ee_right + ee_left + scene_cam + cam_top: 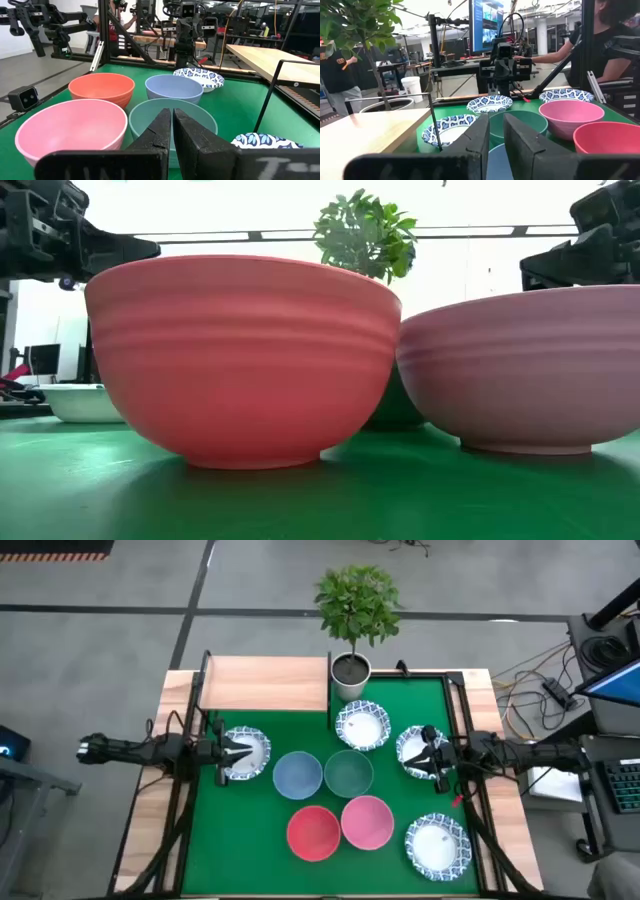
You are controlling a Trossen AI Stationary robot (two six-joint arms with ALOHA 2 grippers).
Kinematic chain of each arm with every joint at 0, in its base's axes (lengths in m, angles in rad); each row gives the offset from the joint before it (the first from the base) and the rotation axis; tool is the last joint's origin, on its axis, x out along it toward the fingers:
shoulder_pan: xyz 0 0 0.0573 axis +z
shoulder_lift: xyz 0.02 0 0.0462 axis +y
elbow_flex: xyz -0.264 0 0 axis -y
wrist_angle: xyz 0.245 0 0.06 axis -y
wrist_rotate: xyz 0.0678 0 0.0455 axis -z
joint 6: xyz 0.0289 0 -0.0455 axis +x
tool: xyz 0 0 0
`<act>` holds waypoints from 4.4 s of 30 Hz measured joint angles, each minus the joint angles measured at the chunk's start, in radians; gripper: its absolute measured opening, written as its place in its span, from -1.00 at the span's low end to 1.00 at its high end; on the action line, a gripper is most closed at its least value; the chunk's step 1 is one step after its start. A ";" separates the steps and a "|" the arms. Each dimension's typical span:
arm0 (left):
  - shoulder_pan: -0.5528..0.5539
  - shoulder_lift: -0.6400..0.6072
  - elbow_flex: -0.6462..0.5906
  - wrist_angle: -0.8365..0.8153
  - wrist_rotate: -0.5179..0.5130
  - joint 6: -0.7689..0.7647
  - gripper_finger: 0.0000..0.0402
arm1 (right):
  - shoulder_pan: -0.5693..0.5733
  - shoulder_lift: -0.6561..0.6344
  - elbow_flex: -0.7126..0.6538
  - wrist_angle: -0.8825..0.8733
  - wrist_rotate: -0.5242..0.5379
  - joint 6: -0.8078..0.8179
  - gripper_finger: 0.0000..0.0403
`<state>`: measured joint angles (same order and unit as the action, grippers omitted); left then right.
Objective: Place and stack bowls onto a shelf
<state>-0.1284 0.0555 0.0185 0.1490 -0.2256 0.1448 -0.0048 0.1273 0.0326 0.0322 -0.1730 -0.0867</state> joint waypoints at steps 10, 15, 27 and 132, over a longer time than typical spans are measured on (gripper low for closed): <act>0.000 0.000 0.000 0.000 0.000 0.000 -0.81 | 0.000 0.000 0.000 0.000 0.000 -0.001 -0.95; 0.000 0.000 0.000 0.000 0.000 0.000 -0.81 | 0.000 0.000 0.000 0.000 0.000 -0.001 -0.95; 0.000 0.000 0.000 0.000 0.000 0.000 -0.81 | 0.000 0.000 0.000 0.000 0.000 0.000 -0.95; -0.003 0.530 0.250 0.587 -0.079 -0.047 -0.81 | 0.003 0.554 0.114 0.766 0.333 0.530 -0.95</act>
<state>-0.1318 0.5851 0.2685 0.7362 -0.3043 0.0982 -0.0021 0.6817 0.1469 0.7987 0.1600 0.4438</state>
